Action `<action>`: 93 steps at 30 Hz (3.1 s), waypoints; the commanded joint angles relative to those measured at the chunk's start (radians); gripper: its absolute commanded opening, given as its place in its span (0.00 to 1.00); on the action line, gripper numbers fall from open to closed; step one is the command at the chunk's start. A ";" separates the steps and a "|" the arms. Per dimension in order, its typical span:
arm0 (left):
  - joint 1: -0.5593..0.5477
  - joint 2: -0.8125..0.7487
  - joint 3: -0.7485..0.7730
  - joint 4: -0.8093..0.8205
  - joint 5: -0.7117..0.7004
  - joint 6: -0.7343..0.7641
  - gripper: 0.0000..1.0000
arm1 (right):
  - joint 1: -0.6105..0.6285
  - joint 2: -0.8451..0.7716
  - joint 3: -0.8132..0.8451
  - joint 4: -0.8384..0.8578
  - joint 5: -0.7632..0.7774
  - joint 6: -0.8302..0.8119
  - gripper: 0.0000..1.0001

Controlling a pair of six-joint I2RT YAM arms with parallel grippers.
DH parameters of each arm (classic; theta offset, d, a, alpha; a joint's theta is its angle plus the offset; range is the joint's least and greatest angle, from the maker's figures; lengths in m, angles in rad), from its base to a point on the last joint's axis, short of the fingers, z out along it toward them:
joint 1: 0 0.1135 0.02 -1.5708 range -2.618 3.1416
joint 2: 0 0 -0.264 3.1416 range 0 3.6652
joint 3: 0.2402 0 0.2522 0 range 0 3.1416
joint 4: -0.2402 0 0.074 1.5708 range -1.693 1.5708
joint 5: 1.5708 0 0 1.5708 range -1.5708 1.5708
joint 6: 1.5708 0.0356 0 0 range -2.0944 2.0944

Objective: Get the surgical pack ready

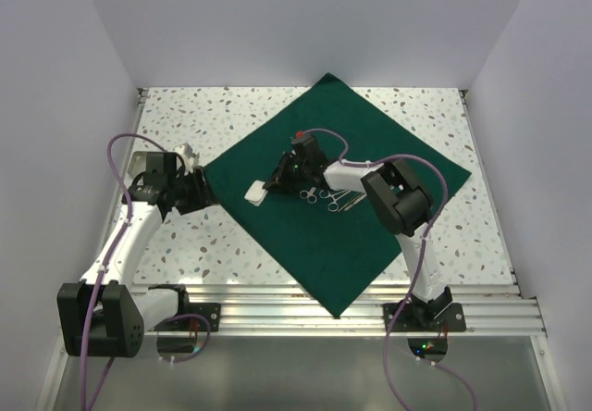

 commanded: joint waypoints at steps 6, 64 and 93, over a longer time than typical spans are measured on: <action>-0.007 -0.011 -0.013 0.050 0.020 0.021 0.52 | -0.006 -0.126 0.017 -0.091 0.033 -0.106 0.29; -0.007 0.019 -0.014 0.190 0.222 -0.002 0.59 | -0.035 -0.040 0.164 -0.206 -0.153 -0.212 0.00; -0.326 -0.103 -0.235 1.162 0.802 -0.423 0.76 | -0.107 -0.890 -0.433 -0.085 -0.646 -0.207 0.00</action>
